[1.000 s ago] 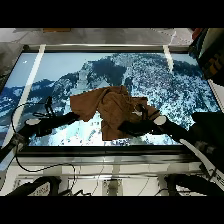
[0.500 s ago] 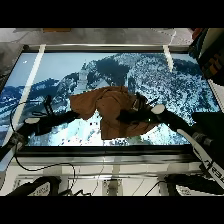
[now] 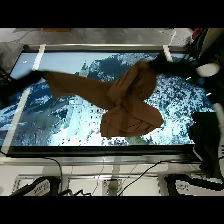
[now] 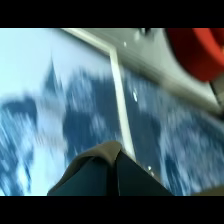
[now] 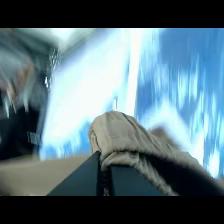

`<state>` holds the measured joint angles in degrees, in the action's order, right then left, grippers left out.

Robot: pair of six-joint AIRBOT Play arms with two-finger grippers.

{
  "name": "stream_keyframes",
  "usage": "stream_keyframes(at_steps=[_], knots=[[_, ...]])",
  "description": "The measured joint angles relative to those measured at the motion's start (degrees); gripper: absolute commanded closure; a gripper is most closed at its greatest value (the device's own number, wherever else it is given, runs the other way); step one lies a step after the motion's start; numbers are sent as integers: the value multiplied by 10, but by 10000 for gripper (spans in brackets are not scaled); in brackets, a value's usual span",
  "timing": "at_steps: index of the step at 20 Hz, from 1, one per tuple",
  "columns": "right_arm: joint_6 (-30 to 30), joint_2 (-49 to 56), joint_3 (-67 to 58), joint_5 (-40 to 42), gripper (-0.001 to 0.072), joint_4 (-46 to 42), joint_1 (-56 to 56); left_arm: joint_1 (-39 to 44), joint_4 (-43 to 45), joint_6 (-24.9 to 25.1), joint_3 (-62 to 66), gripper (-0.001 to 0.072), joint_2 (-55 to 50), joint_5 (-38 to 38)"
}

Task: Fold the clothes and pants, and hang the long-sleeved shirts on hangers.

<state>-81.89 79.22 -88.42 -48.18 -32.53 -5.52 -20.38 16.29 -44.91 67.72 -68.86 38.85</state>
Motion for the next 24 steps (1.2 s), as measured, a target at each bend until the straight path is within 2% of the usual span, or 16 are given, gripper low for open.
stream_keyframes(at_steps=[3, 6, 11, 14, 22, 24], knots=[[-8, 0, -91, -54, 686, -31, -65, -45, 31, -7, 70, 700, 5, 3], [-14, 0, -148, -128, 686, -88, -125, -83, 123, -42, 97, 699, 13, 28], [-19, 0, -181, -243, 686, -143, -200, -136, 254, -123, 110, 699, 17, 68], [-12, 0, -186, -299, 686, -167, -215, -154, 301, -144, 112, 698, 17, 101], [4, -23, -187, -453, 688, -286, -231, -169, 583, -156, 112, 698, 17, 255], [5, -38, -177, -474, 688, -315, -232, -170, 624, -136, 110, 699, 15, 274]])
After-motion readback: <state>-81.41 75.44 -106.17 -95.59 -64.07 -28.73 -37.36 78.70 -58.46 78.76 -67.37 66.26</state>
